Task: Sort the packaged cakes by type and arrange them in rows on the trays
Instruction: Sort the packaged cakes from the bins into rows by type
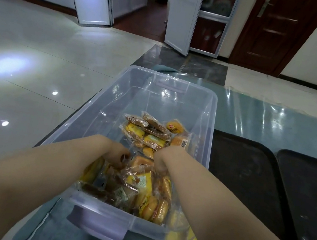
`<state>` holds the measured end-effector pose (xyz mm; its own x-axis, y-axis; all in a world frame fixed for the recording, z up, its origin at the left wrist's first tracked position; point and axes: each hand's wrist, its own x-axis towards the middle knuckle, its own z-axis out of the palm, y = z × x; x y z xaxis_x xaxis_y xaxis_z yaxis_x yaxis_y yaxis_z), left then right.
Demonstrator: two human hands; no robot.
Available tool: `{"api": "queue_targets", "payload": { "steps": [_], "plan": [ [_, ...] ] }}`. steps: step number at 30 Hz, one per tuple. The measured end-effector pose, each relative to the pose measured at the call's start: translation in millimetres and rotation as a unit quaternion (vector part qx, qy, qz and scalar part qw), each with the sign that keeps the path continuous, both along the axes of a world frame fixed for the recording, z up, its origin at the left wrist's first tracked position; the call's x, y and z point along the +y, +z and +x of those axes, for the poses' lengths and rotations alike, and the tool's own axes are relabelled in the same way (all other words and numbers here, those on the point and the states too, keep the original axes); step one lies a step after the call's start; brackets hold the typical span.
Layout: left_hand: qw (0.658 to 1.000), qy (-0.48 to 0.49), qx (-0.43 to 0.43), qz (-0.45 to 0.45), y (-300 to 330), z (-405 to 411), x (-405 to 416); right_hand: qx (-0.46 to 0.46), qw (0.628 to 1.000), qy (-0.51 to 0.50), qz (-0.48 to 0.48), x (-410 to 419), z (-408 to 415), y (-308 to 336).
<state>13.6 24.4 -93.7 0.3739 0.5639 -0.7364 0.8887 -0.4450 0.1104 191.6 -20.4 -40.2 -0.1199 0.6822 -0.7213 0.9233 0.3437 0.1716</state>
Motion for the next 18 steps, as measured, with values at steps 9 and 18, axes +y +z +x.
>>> {"api": "queue_targets", "payload": {
  "steps": [9, 18],
  "plan": [
    [0.995, 0.037, -0.096, -0.009, -5.4, -3.7, 6.0, 0.02, 1.0, 0.001, -0.011, 5.3, 2.6, -8.9],
    [0.992, -0.005, -0.126, 0.029, 6.9, 0.0, 17.9, 0.073, 0.997, -0.035, -0.007, 11.1, 2.7, -10.5]
  ]
}}
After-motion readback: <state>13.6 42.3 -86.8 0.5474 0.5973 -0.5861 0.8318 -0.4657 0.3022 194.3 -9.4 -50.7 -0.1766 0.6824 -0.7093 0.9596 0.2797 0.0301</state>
